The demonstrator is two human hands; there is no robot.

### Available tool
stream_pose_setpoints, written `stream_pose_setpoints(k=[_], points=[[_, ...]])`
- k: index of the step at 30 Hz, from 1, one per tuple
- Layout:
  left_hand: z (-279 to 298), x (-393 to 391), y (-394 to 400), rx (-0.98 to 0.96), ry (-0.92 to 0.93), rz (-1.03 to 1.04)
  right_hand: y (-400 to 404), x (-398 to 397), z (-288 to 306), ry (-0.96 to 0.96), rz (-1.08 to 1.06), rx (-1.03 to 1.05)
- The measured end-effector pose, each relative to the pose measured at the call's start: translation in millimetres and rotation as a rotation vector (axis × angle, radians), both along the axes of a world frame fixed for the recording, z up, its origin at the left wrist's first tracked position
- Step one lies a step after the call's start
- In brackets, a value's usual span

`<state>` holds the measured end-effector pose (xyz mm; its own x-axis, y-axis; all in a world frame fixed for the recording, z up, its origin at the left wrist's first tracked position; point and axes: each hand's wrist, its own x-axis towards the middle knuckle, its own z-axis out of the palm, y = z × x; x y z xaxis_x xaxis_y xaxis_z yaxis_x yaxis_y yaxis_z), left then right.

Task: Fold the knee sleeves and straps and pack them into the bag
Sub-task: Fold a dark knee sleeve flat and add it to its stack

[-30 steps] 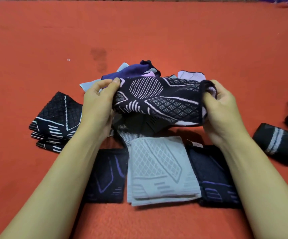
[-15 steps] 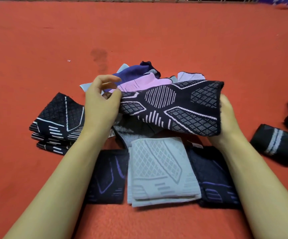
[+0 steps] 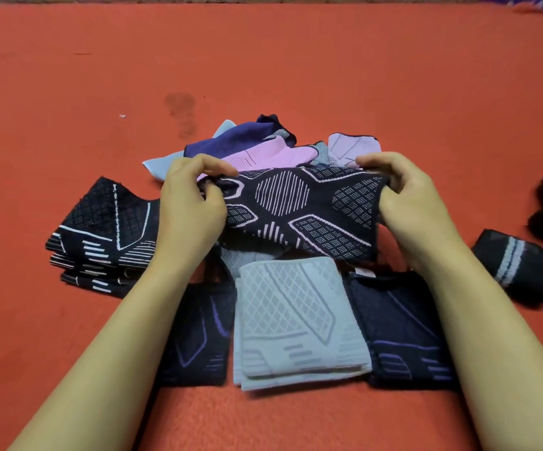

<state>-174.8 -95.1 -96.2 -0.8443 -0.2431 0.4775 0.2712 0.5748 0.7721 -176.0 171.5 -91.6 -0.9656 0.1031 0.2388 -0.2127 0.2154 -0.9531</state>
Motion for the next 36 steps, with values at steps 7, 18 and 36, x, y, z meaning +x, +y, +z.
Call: stream_pose_setpoints(k=[7, 18, 36], points=[[-0.3, 1.5, -0.5, -0.115, -0.029, -0.064, 7.9, -1.7, -4.6, -0.066, -0.035, 0.443], [2.5, 4.8, -5.0, 0.091, -0.43, -0.021, 34.0, -1.4, -0.3, 0.072, 0.056, 0.543], [12.6, 12.2, 1.5, -0.093, -0.251, -0.151, 34.0, -8.3, -10.2, -0.031, -0.117, 0.023]])
